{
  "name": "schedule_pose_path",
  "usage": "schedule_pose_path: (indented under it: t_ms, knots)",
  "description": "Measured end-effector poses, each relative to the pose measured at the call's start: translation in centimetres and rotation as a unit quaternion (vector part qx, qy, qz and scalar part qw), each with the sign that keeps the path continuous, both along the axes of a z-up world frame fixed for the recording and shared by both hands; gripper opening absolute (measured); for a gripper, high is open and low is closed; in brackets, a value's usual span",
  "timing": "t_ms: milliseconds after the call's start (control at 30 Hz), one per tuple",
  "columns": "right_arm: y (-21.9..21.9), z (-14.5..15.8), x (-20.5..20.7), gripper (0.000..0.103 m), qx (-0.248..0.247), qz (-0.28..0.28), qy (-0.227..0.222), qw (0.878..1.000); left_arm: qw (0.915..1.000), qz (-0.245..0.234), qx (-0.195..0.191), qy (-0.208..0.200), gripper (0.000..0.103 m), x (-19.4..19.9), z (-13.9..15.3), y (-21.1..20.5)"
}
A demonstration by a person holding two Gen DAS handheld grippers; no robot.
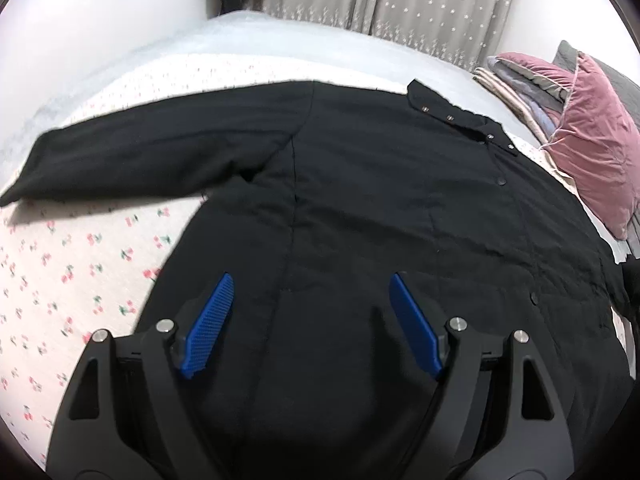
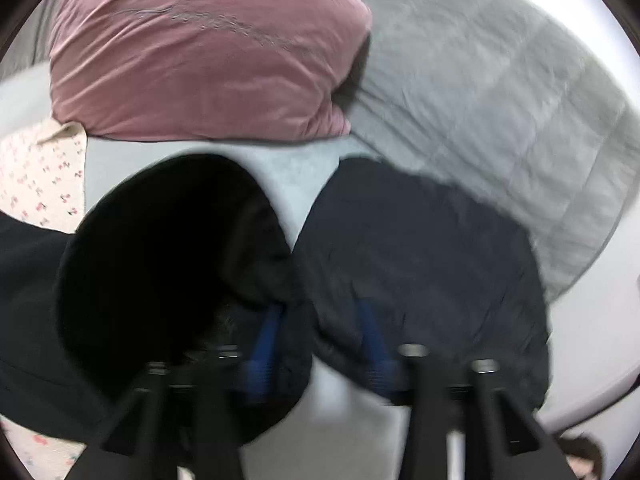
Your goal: Fold large clothes
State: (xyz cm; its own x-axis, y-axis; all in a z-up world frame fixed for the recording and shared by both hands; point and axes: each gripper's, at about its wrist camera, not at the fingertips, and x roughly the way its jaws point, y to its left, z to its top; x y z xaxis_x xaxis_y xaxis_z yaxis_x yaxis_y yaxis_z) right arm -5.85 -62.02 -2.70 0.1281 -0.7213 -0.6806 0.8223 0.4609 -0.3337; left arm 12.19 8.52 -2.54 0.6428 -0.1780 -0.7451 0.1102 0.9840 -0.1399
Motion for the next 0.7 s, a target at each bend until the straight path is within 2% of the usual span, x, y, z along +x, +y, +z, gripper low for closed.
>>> schedule_pose_path:
  t_ms: [100,167,200,267,333,400,467,533,567,600,667,700]
  knots:
    - [0.6,1.3,-1.8,0.064,0.034,0.016,-0.051,0.998,0.9999,-0.014,0.007,-0.003,0.081,-0.1,0.7,0.7]
    - [1.9,3.0,-2.1,0.064,0.067,0.057,-0.072,0.994,0.9990,-0.033,0.027,-0.011,0.080,0.6,1.4,1.1]
    - [2.2,3.6,-2.2,0.065,0.068,0.067,-0.073,0.993,0.9980,-0.045,0.043,-0.011,0.081,1.4,1.7,1.1]
    - [4.2,5.7,-1.2,0.066,0.051,0.113,-0.062,0.990,0.9952,-0.066,0.072,-0.009,0.081,3.4,2.4,0.8]
    - [6.5,7.7,0.2,0.073,0.018,0.142,-0.060,0.988,0.9915,-0.077,0.104,-0.015,0.081,5.6,3.2,0.5]
    - [7.5,9.3,1.8,0.084,-0.004,0.158,-0.077,0.984,0.9864,-0.099,0.130,-0.018,0.081,8.6,3.9,-0.3]
    - [8.6,10.4,4.4,0.085,0.003,0.196,-0.103,0.975,0.9842,-0.115,0.133,-0.019,0.081,11.2,4.2,-1.1]
    - [9.5,10.0,8.5,0.085,0.055,0.251,-0.122,0.959,0.9837,-0.123,0.130,-0.017,0.081,14.9,4.1,-2.1]
    - [9.7,9.4,10.4,0.085,0.076,0.272,-0.125,0.951,0.9841,-0.124,0.126,-0.014,0.081,16.9,3.9,-2.6]
    - [10.7,8.2,13.7,0.085,0.110,0.306,-0.126,0.937,0.9846,-0.122,0.125,-0.013,0.080,18.2,3.7,-3.0]
    - [12.4,6.0,18.8,0.085,0.144,0.345,-0.115,0.920,0.9851,-0.121,0.121,-0.016,0.081,21.7,2.9,-4.2]
    - [13.0,5.1,20.4,0.085,0.151,0.356,-0.110,0.916,0.9851,-0.123,0.119,-0.019,0.081,23.2,2.4,-4.8]
